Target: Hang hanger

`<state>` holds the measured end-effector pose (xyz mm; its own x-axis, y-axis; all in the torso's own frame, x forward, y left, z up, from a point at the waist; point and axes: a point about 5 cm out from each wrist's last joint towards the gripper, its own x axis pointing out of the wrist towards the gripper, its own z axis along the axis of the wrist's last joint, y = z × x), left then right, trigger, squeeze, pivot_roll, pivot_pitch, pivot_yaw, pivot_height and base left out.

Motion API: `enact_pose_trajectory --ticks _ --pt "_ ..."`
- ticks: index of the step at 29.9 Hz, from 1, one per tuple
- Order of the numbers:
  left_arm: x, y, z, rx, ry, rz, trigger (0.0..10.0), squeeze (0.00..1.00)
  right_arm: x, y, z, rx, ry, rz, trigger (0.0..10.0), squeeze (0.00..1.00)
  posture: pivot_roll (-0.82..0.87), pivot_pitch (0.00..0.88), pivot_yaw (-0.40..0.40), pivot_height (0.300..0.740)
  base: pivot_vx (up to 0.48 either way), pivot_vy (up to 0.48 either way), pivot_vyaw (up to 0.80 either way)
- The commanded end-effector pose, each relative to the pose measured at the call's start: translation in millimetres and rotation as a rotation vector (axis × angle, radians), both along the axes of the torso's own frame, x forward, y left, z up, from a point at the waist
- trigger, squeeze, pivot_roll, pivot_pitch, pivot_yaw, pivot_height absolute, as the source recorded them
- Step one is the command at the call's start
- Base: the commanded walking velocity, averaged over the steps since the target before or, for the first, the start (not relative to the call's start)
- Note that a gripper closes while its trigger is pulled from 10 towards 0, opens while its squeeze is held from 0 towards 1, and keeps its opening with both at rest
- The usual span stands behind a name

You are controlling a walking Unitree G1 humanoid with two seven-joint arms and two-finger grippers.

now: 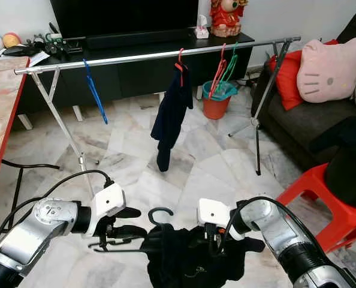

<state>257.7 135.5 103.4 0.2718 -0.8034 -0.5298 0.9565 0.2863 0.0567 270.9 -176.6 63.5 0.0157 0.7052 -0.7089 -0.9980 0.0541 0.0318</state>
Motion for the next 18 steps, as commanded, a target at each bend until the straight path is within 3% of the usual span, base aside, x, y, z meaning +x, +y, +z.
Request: enact_pose_trajectory --ticks 1,5,7,9,10,14,18 --pt "6.4 8.5 0 0.052 -0.032 0.039 10.0 1.0 -0.5 -3.6 0 -0.017 -0.012 0.009 0.0 0.0 0.01 0.0 -0.026 0.74 0.0 0.0 0.0" --pt "9.9 23.2 -2 0.105 -0.058 0.088 10.0 1.0 -1.6 -8.0 -2 -0.051 -0.007 0.005 0.0 0.0 0.01 0.0 -0.026 0.74 0.0 0.0 0.0" --pt "12.8 31.7 -3 0.138 -0.075 0.127 10.0 0.1 -1.1 -11.5 -3 -0.079 -0.012 0.001 0.0 0.0 0.01 0.0 -0.026 0.74 0.0 0.0 0.0" --pt "12.8 31.7 -3 0.138 -0.075 0.127 10.0 0.1 -1.1 -11.5 -3 -0.079 -0.012 0.001 0.0 0.0 0.01 0.0 -0.026 0.74 0.0 0.0 0.0" --pt "19.4 41.8 -6 0.186 -0.126 0.198 10.0 0.0 -0.9 -15.0 -5 -0.112 -0.015 0.003 0.0 0.0 0.01 0.0 -0.027 0.74 0.0 0.0 0.0" --pt "34.8 57.9 -9 0.235 -0.212 0.4 10.0 0.0 -0.5 -22.2 -9 -0.191 -0.026 0.008 0.0 0.0 0.01 0.0 -0.027 0.74 0.0 0.0 0.0" --pt "37.3 63.3 -10 0.257 -0.233 0.454 10.0 0.0 0.3 -26.0 -10 -0.22 -0.036 0.001 0.0 0.0 0.01 0.0 -0.028 0.74 0.0 0.0 0.0"
